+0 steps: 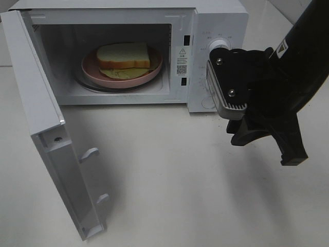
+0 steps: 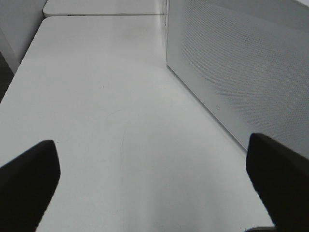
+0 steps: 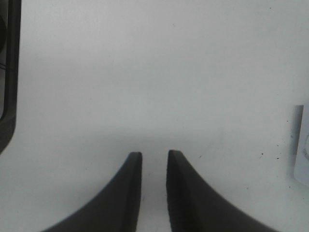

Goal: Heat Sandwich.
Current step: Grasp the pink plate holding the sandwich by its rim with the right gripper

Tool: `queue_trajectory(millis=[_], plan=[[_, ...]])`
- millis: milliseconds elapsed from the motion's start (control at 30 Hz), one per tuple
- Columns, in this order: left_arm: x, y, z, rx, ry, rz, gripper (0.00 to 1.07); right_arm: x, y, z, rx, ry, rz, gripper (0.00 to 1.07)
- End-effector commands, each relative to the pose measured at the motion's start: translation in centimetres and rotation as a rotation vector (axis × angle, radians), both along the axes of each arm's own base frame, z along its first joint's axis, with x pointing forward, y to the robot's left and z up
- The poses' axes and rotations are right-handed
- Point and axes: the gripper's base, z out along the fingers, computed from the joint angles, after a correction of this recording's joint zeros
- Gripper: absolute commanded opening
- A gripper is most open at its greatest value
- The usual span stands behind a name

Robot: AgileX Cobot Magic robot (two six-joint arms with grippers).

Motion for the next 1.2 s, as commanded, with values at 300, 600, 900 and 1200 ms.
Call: queue_trajectory(millis=[300,600,900,1200], plan=[[-0.3,-0.1,0.0,-0.012,-0.037,0.004,1.03,0.4,0.0,0.4,-0.007,-0.061,-0.018,0.75],[-0.3,-0.1,0.0,-0.012,-0.037,0.004,1.03,0.6,0.1,0.5,0.018,-0.08,-0.077,0.97],[-0.3,-0.1,0.0,-0.012,-0.037,0.004,1.03,1.0,-0.1,0.5,-0.046,-0.141,-0.028,0.95],[-0.3,-0.1,0.0,-0.012,-0.037,0.004,1.03,1.7,1.0,-0.5,-0.094,-0.164,0.037,0.94]])
